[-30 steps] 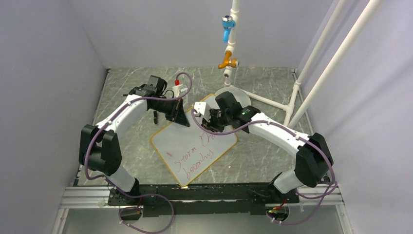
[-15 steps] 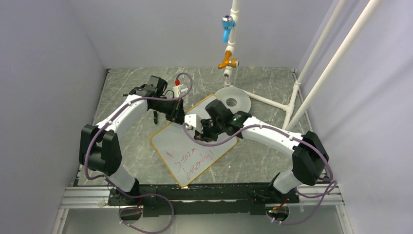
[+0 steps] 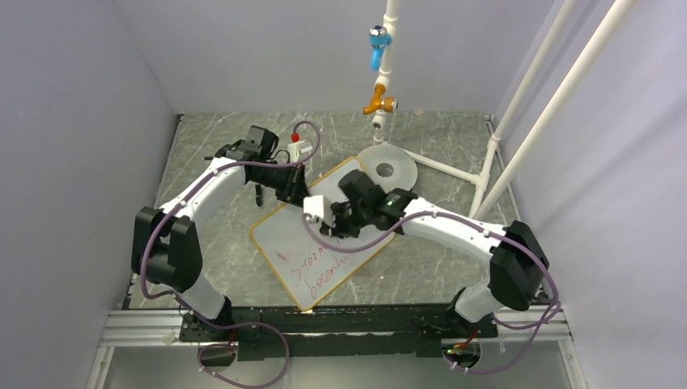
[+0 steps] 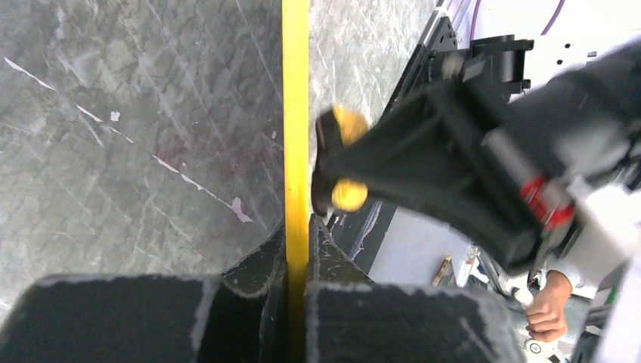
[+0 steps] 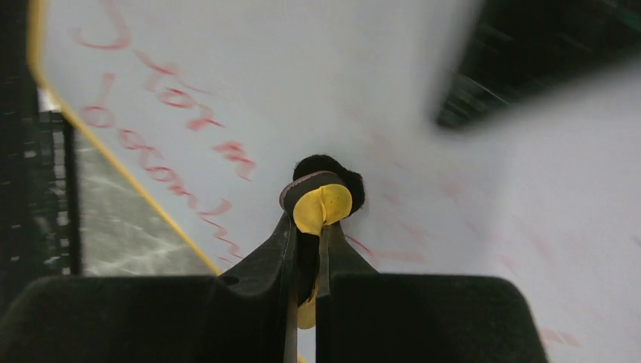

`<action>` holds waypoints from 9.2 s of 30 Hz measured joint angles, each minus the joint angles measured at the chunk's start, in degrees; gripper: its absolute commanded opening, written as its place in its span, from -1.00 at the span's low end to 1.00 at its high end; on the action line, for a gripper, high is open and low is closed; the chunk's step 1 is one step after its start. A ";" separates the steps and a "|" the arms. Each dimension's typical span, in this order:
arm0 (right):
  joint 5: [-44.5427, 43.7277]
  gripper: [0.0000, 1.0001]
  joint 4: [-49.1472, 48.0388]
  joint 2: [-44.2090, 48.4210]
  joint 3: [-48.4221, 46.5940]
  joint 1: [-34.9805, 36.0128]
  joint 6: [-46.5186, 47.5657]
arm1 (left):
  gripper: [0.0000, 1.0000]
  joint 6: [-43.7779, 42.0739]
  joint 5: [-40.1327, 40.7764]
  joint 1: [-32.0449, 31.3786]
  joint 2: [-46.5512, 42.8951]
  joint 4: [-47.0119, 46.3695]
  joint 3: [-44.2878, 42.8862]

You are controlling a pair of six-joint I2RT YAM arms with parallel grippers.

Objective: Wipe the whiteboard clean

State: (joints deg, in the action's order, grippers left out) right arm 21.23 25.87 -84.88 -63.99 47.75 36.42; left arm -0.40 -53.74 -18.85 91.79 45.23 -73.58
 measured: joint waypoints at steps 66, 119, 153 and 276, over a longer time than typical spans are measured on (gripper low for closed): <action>1.16 -1.00 1.01 1.70 1.49 -5.51 1.68 | -1.00 0.00 0.00 -0.11 0.00 0.13 0.00; 2.08 -1.00 1.31 3.93 1.05 -13.40 -0.42 | -1.00 0.00 0.00 -0.11 0.00 0.17 0.00; -2.71 -1.00 -6.58 0.59 1.05 -10.03 -11.87 | -1.00 0.17 0.79 0.02 0.00 0.07 0.09; -0.63 -1.00 -6.14 3.10 4.85 -8.50 -6.80 | -1.00 -0.02 0.00 -0.22 0.00 1.14 0.26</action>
State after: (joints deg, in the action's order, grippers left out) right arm 20.60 19.73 -81.78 -59.13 39.24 29.63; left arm -0.43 -53.74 -19.07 91.79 46.37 -73.32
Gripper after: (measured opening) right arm 0.075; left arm 0.075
